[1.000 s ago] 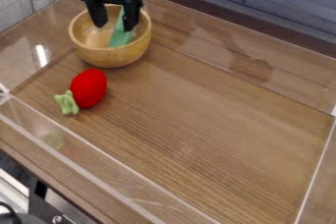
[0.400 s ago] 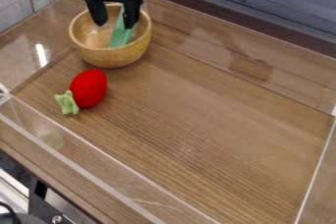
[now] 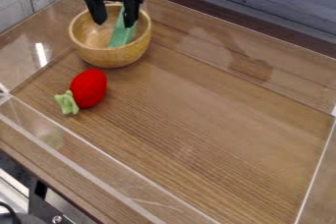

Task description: Remove the green block from the brown bowl and put it on the table

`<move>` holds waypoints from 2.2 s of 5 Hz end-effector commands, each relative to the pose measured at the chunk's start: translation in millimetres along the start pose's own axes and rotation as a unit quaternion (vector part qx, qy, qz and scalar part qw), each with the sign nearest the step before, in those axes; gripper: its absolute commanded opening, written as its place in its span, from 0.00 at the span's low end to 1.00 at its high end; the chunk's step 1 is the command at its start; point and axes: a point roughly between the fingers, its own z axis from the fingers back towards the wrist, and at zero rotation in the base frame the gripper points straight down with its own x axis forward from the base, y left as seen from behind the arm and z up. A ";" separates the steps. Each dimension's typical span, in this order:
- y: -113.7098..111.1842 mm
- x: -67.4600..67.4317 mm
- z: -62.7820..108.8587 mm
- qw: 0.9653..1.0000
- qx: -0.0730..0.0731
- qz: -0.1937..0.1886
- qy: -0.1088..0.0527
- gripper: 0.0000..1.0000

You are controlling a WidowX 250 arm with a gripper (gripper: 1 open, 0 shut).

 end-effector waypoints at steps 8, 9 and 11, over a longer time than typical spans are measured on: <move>-8.0 9.2 2.5 0.999 0.005 0.032 -0.020 0.00; -13.8 6.2 11.8 0.999 -0.002 0.030 -0.019 0.00; -30.7 -2.9 47.4 0.999 -0.031 0.017 -0.027 0.00</move>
